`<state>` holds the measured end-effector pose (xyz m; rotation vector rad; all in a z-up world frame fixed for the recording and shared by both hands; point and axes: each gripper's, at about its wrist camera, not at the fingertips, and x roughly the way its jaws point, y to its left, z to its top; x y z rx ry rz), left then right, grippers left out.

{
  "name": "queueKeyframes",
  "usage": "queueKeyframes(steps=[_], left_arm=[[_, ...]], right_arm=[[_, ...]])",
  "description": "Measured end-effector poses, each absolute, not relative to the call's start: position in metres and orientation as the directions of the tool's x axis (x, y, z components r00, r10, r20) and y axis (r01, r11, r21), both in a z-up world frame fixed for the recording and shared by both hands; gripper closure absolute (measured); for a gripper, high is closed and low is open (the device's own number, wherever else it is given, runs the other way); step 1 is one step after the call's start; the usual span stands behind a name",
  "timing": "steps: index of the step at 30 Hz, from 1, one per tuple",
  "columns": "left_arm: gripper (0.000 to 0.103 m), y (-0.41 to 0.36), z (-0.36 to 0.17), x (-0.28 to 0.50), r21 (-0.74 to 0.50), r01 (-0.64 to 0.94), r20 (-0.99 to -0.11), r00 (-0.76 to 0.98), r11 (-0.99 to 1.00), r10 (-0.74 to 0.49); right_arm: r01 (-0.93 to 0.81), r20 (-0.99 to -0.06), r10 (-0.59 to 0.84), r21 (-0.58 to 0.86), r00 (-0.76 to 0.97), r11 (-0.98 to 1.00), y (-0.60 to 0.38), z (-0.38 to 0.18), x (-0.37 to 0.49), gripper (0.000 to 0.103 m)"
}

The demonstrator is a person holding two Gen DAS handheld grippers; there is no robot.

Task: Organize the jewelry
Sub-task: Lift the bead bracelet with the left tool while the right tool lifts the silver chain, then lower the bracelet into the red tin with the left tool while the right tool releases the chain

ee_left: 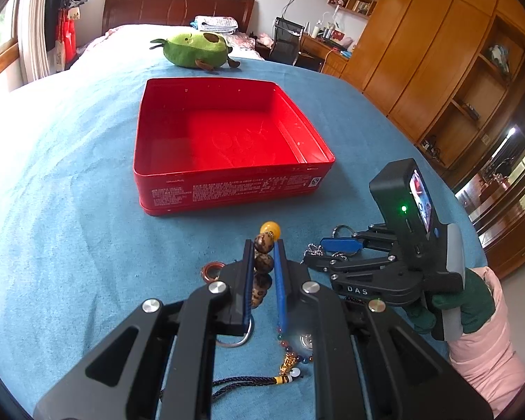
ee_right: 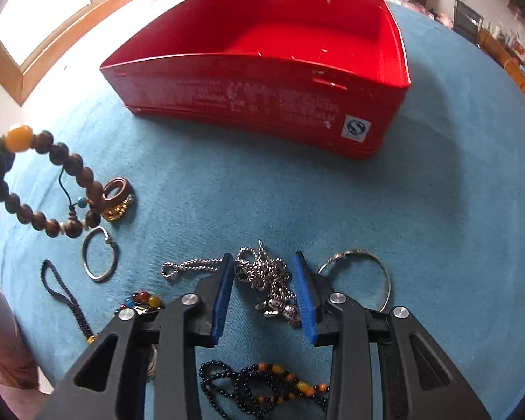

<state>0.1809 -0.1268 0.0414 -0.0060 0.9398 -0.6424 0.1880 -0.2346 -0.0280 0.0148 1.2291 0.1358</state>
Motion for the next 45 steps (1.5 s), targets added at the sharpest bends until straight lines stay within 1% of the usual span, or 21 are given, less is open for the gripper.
queueKeyframes(steps=[2, 4, 5, 8, 18, 27, 37, 40, 45], left_arm=[[0.094, -0.127, 0.04, 0.182, -0.277, 0.508, -0.75, 0.417, 0.816, -0.514], [0.094, -0.128, 0.04, 0.181, -0.276, 0.507, -0.75, 0.417, 0.816, -0.513], [0.094, -0.128, 0.04, 0.181, -0.277, 0.507, -0.751, 0.416, 0.816, -0.513], [0.094, -0.129, 0.04, 0.18, -0.278, 0.509, -0.749, 0.416, 0.815, -0.515], [0.094, -0.131, 0.04, 0.179, -0.281, 0.512, -0.748, 0.413, 0.812, -0.519], [0.094, -0.137, 0.048, 0.175, -0.276, 0.523, -0.743, 0.415, 0.806, -0.524], [0.094, -0.135, 0.08, 0.201, -0.27, 0.507, -0.713, 0.466, 0.818, -0.524], [0.094, -0.136, 0.093, 0.224, -0.273, 0.49, -0.702, 0.487, 0.828, -0.52], [0.094, -0.141, 0.1, 0.264, -0.276, 0.457, -0.693, 0.515, 0.845, -0.505]], right_arm=[[-0.103, -0.937, 0.132, 0.104, 0.324, 0.989, -0.231, -0.027, 0.187, 0.088], [-0.106, -0.931, 0.141, 0.111, 0.338, 0.988, -0.228, -0.022, 0.183, 0.093], [-0.103, -0.924, 0.148, 0.119, 0.352, 0.988, -0.229, -0.018, 0.181, 0.093], [-0.087, -0.901, 0.169, 0.146, 0.401, 0.985, -0.239, 0.0, 0.17, 0.094], [-0.044, -0.799, 0.166, 0.172, 0.579, 0.984, -0.274, 0.077, 0.134, 0.094], [-0.04, -0.753, 0.157, 0.171, 0.639, 0.984, -0.279, 0.111, 0.133, 0.094], [-0.088, -0.737, 0.199, 0.186, 0.646, 0.979, -0.268, 0.138, 0.166, 0.094], [-0.1, -0.723, 0.207, 0.189, 0.659, 0.977, -0.264, 0.153, 0.185, 0.094], [-0.121, -0.704, 0.22, 0.189, 0.675, 0.975, -0.257, 0.168, 0.222, 0.094]])
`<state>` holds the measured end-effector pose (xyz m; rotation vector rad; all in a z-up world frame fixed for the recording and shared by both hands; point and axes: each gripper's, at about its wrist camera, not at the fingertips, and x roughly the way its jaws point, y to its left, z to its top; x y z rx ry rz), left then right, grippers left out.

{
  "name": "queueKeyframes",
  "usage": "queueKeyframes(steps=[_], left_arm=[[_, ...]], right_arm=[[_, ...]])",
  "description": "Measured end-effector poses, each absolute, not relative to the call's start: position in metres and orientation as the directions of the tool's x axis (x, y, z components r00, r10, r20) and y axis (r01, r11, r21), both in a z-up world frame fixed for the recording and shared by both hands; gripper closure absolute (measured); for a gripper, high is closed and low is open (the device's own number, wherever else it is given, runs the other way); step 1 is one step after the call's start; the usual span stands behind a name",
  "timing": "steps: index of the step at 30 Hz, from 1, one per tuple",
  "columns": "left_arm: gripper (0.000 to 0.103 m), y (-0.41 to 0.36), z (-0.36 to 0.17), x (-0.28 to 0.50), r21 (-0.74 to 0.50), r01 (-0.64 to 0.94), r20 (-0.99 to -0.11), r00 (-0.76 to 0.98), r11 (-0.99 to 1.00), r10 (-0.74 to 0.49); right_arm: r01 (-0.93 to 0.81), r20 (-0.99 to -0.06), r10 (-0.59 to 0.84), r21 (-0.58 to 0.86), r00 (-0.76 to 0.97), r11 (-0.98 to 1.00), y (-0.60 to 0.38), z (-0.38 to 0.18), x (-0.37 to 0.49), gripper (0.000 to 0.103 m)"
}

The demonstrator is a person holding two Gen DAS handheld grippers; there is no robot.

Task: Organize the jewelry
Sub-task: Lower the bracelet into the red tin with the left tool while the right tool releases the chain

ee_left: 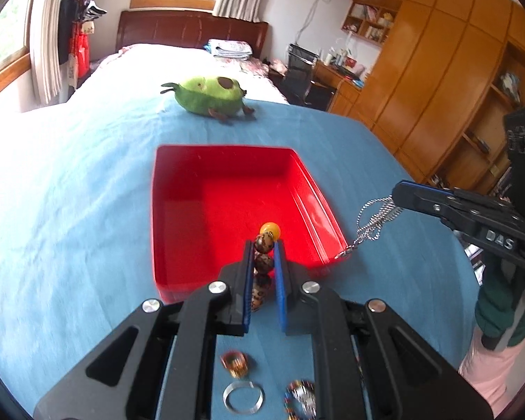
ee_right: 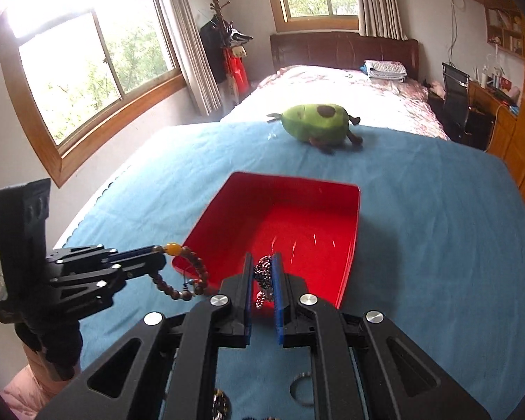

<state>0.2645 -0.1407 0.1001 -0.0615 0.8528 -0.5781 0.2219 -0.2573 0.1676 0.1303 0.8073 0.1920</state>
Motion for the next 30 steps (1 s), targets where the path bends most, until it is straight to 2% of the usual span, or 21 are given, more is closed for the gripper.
queueKeyframes(steps=[6, 17, 24, 26, 30], left_arm=[[0.094, -0.154, 0.089, 0.315, -0.288, 0.425, -0.697, 0.521, 0.858, -0.492], [0.094, -0.175, 0.035, 0.364, -0.296, 0.398, -0.754, 0.461, 0.868, -0.468], [0.093, -0.17, 0.019, 0.377, -0.289, 0.375, -0.779, 0.443, 0.881, -0.444], [0.091, -0.168, 0.02, 0.376, -0.287, 0.373, -0.775, 0.451, 0.882, -0.443], [0.087, -0.165, 0.029, 0.367, -0.283, 0.375, -0.762, 0.471, 0.883, -0.444]], right_arm=[[-0.116, -0.728, 0.221, 0.193, 0.649, 0.974, -0.255, 0.146, 0.273, 0.094], [-0.083, -0.803, 0.23, 0.221, 0.55, 0.972, -0.262, 0.063, 0.324, 0.094], [-0.051, -0.819, 0.212, 0.219, 0.534, 0.974, -0.27, 0.044, 0.331, 0.091], [-0.048, -0.816, 0.215, 0.225, 0.537, 0.973, -0.273, 0.045, 0.327, 0.083], [-0.047, -0.8, 0.221, 0.236, 0.558, 0.971, -0.279, 0.051, 0.315, 0.083]])
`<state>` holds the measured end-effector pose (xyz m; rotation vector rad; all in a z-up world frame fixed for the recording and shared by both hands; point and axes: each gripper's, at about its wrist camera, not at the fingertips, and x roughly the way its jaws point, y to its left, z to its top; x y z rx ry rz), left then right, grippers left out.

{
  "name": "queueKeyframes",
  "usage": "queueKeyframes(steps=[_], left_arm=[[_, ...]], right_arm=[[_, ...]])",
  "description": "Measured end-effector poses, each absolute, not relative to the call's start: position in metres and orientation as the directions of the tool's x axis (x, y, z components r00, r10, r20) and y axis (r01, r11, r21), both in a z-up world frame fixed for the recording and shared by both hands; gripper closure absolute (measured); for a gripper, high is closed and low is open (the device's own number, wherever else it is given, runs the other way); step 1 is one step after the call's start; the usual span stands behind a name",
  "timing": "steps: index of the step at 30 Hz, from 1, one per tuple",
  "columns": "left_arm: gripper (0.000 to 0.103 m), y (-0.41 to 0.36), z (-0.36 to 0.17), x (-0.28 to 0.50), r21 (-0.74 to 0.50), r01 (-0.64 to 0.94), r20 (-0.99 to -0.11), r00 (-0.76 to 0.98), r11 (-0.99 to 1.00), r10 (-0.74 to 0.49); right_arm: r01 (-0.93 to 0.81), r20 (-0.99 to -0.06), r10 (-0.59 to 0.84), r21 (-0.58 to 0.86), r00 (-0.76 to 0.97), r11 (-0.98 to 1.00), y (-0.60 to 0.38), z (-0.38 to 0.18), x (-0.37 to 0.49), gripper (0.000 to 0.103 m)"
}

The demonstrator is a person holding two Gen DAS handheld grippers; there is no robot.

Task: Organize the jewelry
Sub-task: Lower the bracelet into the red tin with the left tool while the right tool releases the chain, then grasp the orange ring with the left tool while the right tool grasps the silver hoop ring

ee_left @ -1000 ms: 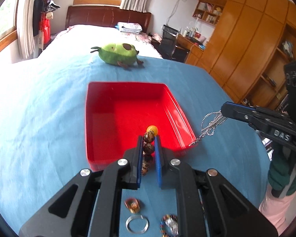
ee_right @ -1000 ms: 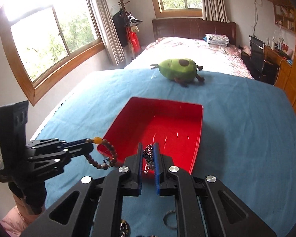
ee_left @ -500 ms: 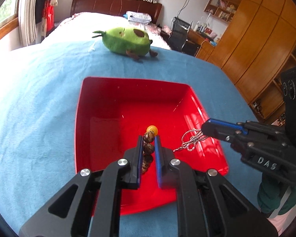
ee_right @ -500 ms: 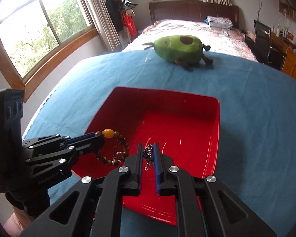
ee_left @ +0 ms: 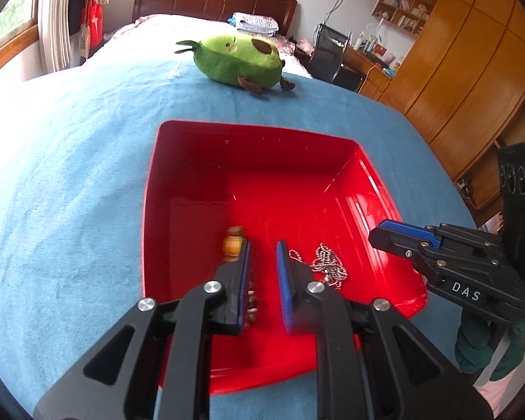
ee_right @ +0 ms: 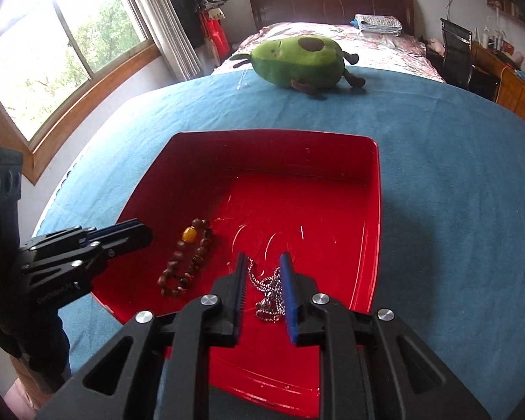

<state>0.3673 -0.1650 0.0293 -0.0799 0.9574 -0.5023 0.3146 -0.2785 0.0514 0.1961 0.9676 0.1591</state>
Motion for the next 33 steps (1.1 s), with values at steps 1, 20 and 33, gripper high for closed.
queueKeyframes(steps=[1, 20, 33], left_arm=[[0.084, -0.164, 0.033, 0.363, -0.281, 0.378, -0.757, 0.478, 0.882, -0.445], [0.066, -0.12, 0.018, 0.242, -0.209, 0.362, -0.845, 0.4, 0.908, -0.354], [0.077, -0.122, -0.028, 0.246, -0.322, 0.282, -0.898, 0.213, 0.904, -0.386]], right_arm=[[-0.048, -0.795, 0.222, 0.238, 0.564, 0.97, -0.279, 0.054, 0.311, 0.083], [-0.047, -0.768, 0.248, 0.275, 0.59, 0.96, -0.288, 0.062, 0.184, 0.083], [0.021, -0.793, 0.263, 0.327, 0.549, 0.945, -0.299, 0.026, 0.156, 0.081]])
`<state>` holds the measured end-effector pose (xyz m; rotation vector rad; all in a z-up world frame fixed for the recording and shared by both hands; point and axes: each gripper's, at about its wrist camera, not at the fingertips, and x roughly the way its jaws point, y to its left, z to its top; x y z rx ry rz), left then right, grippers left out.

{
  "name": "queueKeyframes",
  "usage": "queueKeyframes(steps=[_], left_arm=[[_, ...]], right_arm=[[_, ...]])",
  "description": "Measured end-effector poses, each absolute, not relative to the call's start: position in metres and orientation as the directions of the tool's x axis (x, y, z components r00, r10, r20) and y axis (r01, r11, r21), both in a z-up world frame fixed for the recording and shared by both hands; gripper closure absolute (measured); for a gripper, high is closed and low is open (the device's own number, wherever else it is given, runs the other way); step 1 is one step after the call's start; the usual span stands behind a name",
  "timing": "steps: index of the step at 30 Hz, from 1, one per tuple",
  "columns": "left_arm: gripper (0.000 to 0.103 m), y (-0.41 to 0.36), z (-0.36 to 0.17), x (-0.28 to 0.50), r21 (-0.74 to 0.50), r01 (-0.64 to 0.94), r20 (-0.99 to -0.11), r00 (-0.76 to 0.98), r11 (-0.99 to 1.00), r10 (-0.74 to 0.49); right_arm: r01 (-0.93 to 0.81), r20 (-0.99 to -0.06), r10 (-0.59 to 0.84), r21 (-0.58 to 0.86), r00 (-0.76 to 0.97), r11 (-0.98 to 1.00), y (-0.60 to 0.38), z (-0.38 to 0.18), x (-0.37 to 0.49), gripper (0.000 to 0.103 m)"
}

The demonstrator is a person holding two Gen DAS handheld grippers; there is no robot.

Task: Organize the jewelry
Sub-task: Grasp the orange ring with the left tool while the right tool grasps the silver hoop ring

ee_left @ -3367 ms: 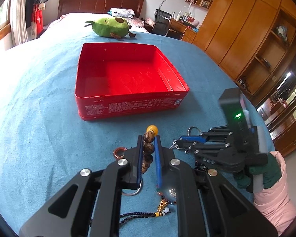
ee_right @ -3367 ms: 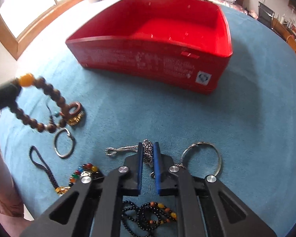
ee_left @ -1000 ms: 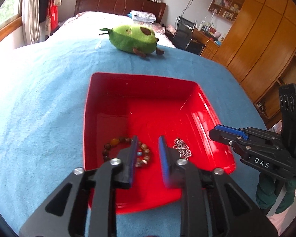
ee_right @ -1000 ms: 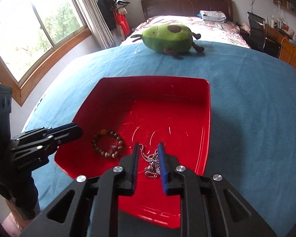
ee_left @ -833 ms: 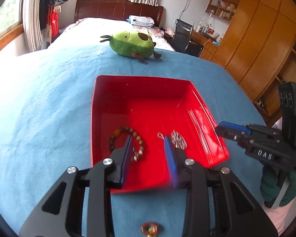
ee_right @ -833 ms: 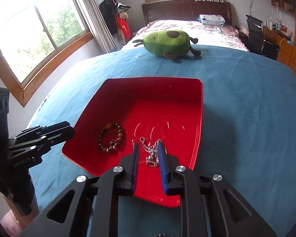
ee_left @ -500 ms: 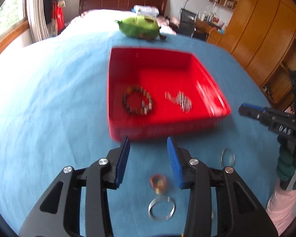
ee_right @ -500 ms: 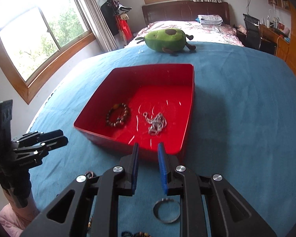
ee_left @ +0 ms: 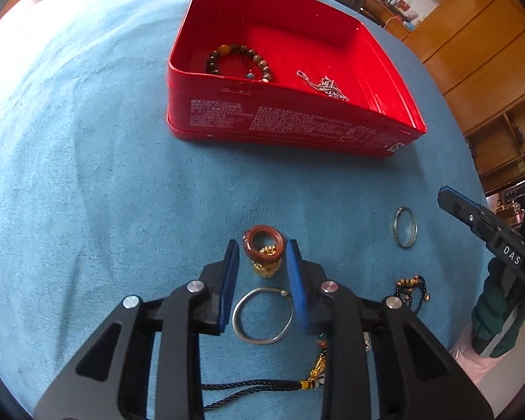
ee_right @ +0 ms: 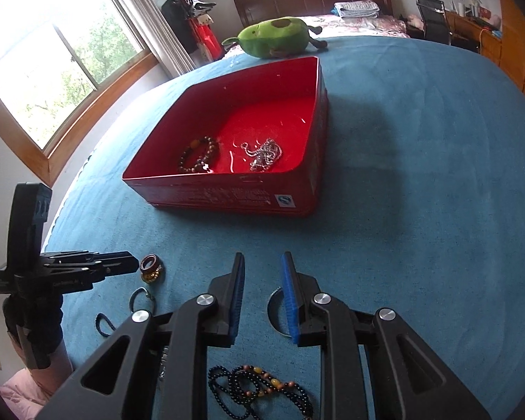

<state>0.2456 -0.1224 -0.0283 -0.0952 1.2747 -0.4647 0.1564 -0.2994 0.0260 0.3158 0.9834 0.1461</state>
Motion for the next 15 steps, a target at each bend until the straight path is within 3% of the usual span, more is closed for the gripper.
queueKeyframes(steps=[15], left_arm=[[0.079, -0.126, -0.053, 0.259, -0.394, 0.251, -0.891, 0.135, 0.884, -0.434]], right_arm=[[0.04, -0.804, 0.257, 0.329, 0.536, 0.944, -0.304, 0.014, 0.16, 0.081]])
